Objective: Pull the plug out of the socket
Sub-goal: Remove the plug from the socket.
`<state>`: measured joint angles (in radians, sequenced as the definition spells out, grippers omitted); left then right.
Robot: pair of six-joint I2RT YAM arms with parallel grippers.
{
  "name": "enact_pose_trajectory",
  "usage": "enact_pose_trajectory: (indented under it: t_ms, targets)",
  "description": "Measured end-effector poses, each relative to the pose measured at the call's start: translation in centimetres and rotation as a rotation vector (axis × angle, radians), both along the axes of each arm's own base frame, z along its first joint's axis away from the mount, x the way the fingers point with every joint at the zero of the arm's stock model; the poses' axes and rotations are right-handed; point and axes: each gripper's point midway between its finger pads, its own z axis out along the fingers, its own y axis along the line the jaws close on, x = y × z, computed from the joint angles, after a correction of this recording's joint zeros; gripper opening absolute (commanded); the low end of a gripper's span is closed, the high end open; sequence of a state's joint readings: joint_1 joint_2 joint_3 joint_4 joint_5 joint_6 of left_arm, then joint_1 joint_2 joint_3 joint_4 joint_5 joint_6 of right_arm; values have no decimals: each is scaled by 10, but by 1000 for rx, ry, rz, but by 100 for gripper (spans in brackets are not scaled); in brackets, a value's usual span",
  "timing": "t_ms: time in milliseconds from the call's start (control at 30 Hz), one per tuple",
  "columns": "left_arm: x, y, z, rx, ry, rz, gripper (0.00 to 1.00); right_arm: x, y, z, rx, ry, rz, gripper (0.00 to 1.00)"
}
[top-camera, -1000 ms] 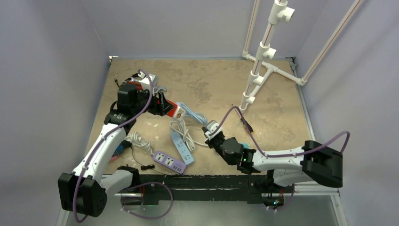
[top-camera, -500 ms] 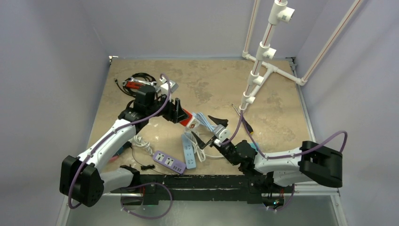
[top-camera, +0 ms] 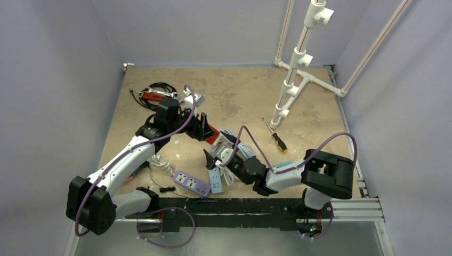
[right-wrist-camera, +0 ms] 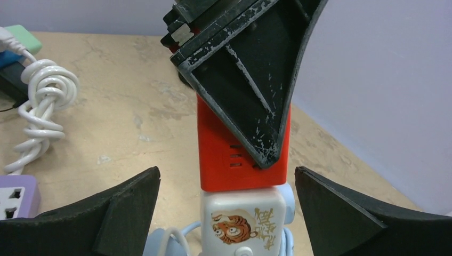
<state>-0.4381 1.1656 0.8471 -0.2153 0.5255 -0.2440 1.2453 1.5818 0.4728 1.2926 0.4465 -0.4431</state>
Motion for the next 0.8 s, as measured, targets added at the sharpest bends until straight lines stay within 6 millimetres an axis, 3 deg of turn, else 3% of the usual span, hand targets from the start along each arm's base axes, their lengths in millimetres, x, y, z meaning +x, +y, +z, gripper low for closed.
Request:
enact_pose_trajectory:
  t_ms: [233, 567, 667, 800]
  targets:
    - [-4, 1, 3, 1, -4, -5, 0, 7, 11, -7, -71, 0, -13, 99]
    - [-13, 4, 3, 19, -14, -39, 0, 27, -1, -29, -180, 57, -29, 98]
    - [-14, 3, 3, 18, -16, -47, 0, 30, 0, -29, -187, 62, -28, 89]
    - [-15, 2, 5, 14, -20, -63, 0, 34, 6, -25, -183, 61, -20, 63]
